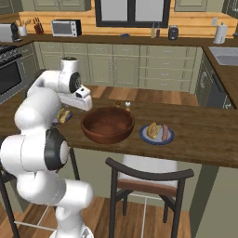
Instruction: Place one bun and one sausage from the bowl on each plate.
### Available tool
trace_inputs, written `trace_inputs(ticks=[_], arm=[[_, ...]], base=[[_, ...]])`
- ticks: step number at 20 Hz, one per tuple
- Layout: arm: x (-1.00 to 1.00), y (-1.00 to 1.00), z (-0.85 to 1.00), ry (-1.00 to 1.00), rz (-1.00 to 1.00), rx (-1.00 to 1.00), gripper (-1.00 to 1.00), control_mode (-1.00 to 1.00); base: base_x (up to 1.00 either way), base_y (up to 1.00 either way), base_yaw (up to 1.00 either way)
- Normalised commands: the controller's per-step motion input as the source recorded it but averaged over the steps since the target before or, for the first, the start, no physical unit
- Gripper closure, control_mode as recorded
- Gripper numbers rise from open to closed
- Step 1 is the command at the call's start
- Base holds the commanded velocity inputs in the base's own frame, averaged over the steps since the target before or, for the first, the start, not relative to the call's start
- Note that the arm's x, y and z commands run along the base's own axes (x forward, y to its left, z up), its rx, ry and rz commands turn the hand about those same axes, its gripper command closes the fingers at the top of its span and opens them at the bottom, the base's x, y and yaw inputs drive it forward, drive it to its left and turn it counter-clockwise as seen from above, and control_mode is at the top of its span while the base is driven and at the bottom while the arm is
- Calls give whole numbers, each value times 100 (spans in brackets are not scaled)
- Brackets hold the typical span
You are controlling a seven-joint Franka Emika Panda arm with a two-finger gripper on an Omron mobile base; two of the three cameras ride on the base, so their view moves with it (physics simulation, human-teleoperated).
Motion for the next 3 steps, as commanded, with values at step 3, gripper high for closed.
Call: trace_inputs(ticks=[3], arm=[[-66, -89, 45, 0, 14, 0, -100, -100]], base=[[0, 0, 0]])
